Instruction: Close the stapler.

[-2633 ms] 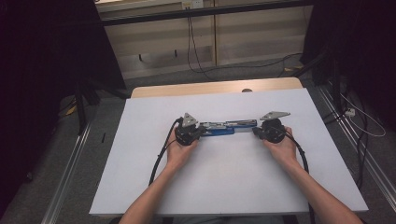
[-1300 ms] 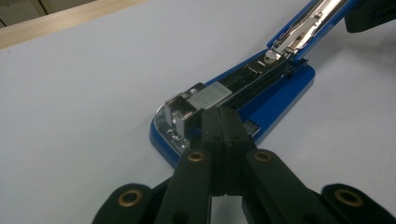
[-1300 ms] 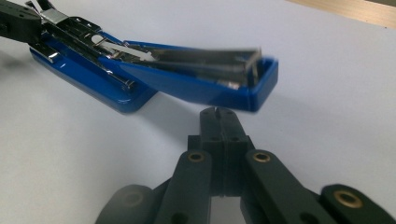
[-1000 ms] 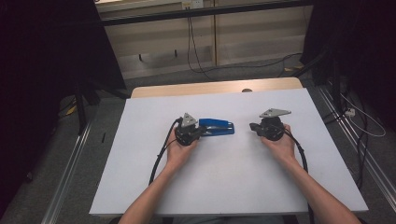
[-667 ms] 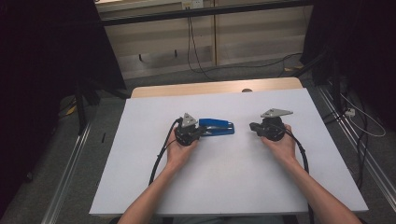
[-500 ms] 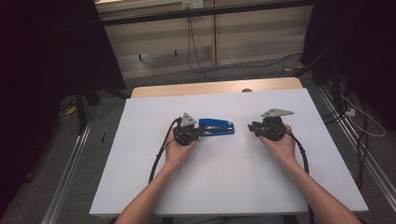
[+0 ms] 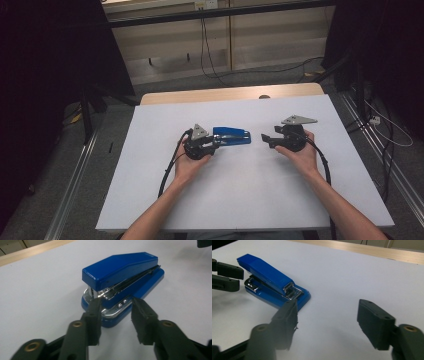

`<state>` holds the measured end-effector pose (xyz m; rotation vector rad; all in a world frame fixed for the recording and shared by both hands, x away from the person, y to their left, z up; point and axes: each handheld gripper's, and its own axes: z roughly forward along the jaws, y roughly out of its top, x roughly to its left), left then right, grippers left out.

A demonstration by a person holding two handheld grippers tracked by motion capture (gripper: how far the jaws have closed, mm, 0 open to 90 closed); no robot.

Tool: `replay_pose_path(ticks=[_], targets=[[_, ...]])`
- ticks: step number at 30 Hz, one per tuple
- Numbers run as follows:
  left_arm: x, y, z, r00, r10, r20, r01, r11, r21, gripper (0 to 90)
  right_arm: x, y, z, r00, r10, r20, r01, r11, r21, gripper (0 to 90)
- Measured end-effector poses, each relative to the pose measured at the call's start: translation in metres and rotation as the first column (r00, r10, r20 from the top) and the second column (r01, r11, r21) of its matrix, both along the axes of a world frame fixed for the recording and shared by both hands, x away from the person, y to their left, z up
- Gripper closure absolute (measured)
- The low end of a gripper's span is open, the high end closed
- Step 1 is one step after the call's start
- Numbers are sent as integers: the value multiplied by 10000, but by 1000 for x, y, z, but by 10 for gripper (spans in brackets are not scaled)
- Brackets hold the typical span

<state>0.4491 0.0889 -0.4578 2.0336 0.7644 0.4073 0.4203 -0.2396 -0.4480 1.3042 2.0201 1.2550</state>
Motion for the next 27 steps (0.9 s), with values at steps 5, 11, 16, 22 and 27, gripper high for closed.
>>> replay_pose_path(ticks=[5, 11, 16, 22, 27], targets=[[-1, 2, 1, 9984, 559, 92, -561, 9979, 329, 280, -1, -2, 0, 9998, -195, -53, 196, 9997, 169, 163], [-2, 11, 9, 9927, 1187, 200, -1188, 9929, 43, 69, -5, -3, 2, 9993, -373, -26, 373, 9991, 201, 53], [-9, 17, 14, 9936, 953, 598, -943, 9953, -199, 30, -9, -3, 4, 9984, -572, 52, 571, 9984, 55, 38], [-15, 26, 18, 9947, 900, 489, -871, 9945, -578, 30, -13, -4, 8, 9968, -752, 274, 744, 9968, 296, 39], [-26, 34, 20, 9933, 882, 746, -848, 9952, -480, 35, -21, 0, 9, 9938, -946, 579, 947, 9955, 6, 37]])
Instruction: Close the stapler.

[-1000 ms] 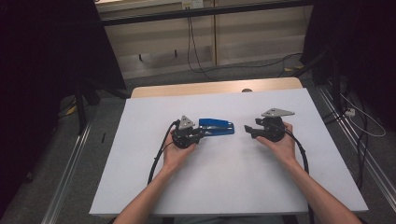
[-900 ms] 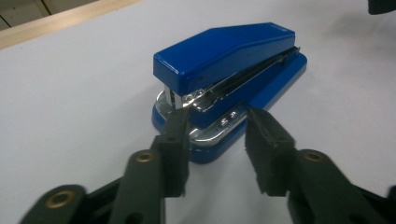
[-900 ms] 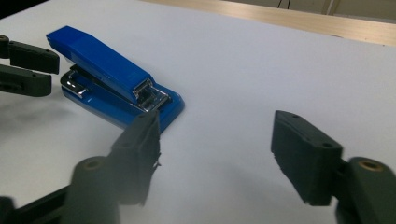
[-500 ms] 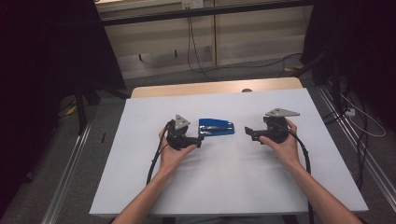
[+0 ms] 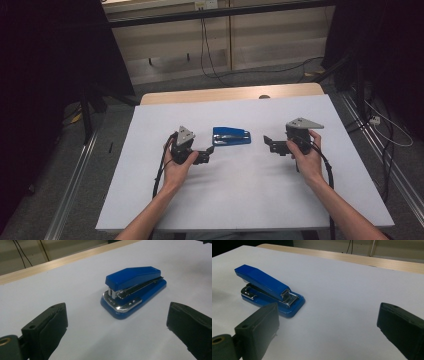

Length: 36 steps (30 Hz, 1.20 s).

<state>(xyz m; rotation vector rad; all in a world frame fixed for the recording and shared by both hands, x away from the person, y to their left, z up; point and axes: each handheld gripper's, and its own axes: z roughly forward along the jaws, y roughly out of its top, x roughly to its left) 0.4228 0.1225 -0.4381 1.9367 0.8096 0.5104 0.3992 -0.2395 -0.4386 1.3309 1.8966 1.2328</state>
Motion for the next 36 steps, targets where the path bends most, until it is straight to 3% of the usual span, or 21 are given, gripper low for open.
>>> replay_pose_path(ticks=[2, 5, 9, 12, 18, 21, 26, 34, 36], targets=[[-4, 4, 2, 10000, 89, 38, -89, 10000, -10, 35, -4, 1, 2, 10000, -1, 90, 1, 10000, -21, 39], [-11, 11, 5, 9998, 183, 99, -179, 9992, -355, 38, -10, 0, 4, 9999, -28, 135, 28, 10000, 2, 39], [-19, 22, 9, 9997, 97, 231, -88, 9992, -390, 39, -18, -4, 5, 9997, -122, 231, 125, 9999, -105, 37], [-24, 30, 8, 9985, 407, 375, -385, 9976, -579, 41, -22, -8, 5, 9994, -253, 254, 252, 9997, 57, 37], [-36, 44, 4, 9950, 837, 538, -816, 9959, -401, 40, -33, -8, 3, 9998, -138, 154, 139, 9999, -23, 39], [-42, 49, 4, 9941, 911, 591, -878, 9945, -563, 40, -40, -10, 2, 9995, -297, 135, 297, 9995, -44, 41], [-53, 58, 6, 9922, 1062, 647, -1004, 9911, -869, 41, -50, -13, 5, 9981, -409, 454, 413, 9991, -85, 44], [-69, 71, 5, 9919, 1081, 669, -1009, 9894, -1040, 41, -68, -16, 5, 9953, -517, 817, 535, 9984, -200, 46], [-76, 73, 3, 9915, 1006, 821, -930, 9914, -919, 41, -70, -17, 5, 9949, -561, 842, 581, 9981, -216, 46]])
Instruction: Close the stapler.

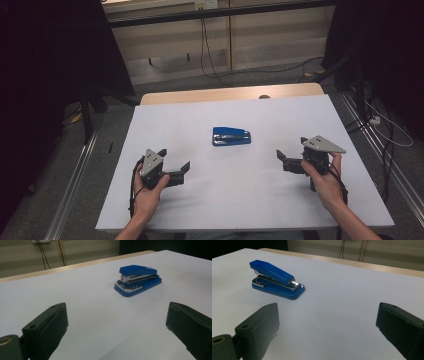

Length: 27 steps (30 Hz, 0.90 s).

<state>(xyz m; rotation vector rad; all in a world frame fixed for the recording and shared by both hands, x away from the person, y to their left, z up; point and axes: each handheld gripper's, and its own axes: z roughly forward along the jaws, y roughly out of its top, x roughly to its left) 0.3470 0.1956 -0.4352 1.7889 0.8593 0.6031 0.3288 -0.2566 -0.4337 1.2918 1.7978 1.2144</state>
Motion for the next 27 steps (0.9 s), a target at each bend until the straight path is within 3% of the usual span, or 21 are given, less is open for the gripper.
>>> replay_pose_path(ticks=[9, 19, 27], targets=[[-18, 12, -1, 9995, 269, -171, -269, 9996, -54, 41, -17, -5, -3, 9997, -227, 8, 227, 9997, -83, 45], [-24, 12, -3, 9997, 140, -190, -135, 9996, 262, 40, -42, -18, -4, 9981, -602, 123, 602, 9982, -22, 30], [-29, 12, -3, 9993, 287, -251, -283, 9995, 161, 40, -57, -20, -5, 9983, -561, 187, 563, 9984, -106, 20]])
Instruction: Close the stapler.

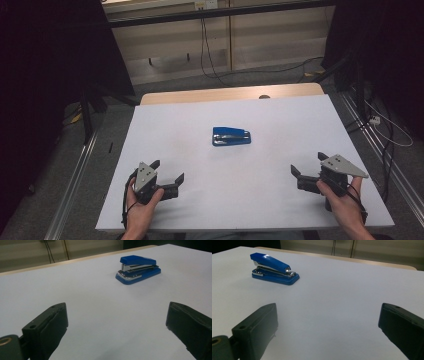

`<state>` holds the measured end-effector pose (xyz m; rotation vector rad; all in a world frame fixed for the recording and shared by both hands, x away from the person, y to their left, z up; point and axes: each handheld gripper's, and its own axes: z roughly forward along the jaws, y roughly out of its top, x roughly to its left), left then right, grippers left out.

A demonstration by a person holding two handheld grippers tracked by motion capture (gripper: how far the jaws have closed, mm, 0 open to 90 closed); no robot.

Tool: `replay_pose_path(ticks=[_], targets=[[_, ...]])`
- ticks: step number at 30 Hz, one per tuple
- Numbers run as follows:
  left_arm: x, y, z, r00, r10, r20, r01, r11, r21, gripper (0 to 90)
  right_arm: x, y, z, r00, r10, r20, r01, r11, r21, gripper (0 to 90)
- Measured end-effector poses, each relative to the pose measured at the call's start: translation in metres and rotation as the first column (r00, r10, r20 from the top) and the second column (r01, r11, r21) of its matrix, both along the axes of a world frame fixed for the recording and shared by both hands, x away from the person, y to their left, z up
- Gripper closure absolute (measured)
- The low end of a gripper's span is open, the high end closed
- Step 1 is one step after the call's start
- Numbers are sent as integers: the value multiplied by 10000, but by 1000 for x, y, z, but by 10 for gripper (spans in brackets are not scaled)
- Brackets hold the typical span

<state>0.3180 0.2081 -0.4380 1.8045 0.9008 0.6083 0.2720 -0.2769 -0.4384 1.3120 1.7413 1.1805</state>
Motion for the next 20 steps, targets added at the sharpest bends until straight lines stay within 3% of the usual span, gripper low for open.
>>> replay_pose_path(ticks=[3, 9, 20], targets=[[-3, -1, 1, 9998, -157, 84, 156, 9999, 34, 40, -2, -4, -3, 10000, -49, -23, 49, 10000, 41, 20], [-1, 3, 3, 9994, 198, 269, -189, 9992, -351, 40, 0, -4, -5, 9997, -201, 116, 199, 9997, 169, 20], [5, 1, 2, 9998, 137, 147, -133, 9996, -265, 39, 3, 0, -4, 9999, 59, 146, -63, 9996, 278, 19]])
